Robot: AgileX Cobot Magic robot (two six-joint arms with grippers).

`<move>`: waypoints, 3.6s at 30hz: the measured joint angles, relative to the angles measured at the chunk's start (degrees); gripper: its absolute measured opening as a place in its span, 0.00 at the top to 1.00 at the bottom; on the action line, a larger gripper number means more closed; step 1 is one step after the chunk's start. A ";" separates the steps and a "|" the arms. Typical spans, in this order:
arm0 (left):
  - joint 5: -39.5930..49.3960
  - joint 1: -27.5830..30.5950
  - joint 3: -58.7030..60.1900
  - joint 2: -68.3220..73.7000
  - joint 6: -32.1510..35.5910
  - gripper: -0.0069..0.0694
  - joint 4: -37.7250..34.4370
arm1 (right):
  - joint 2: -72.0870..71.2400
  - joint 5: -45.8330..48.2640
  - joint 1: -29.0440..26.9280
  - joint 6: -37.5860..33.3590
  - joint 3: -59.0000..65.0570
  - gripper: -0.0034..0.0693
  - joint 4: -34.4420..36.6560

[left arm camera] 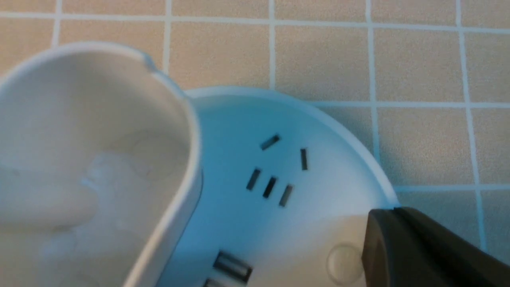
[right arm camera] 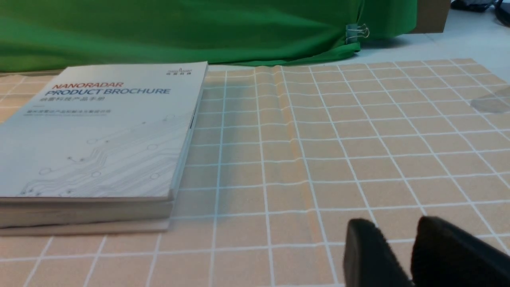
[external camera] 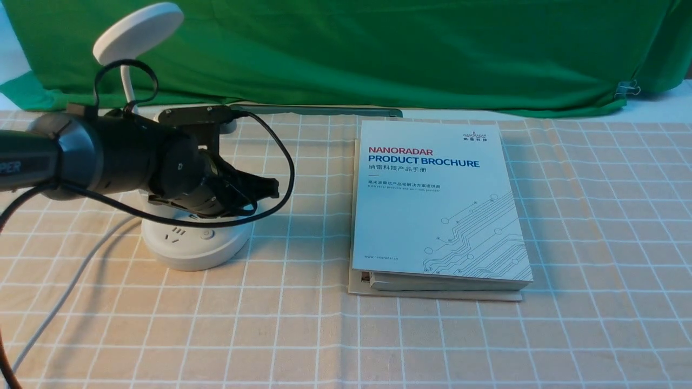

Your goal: Turn on the table lamp on the light coffee tablecloth with your hand.

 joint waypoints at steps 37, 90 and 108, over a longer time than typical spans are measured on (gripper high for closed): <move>-15.07 -22.05 34.40 -69.01 17.87 0.88 -18.73 | 0.00 -0.06 0.00 0.00 0.00 0.63 0.00; -1.31 14.50 66.45 -109.23 23.25 0.88 -11.63 | 0.00 -0.03 0.00 0.00 0.00 0.63 0.00; -1.19 14.50 66.45 -109.23 24.47 0.88 -12.33 | 0.00 -0.03 0.00 0.05 0.00 0.63 0.00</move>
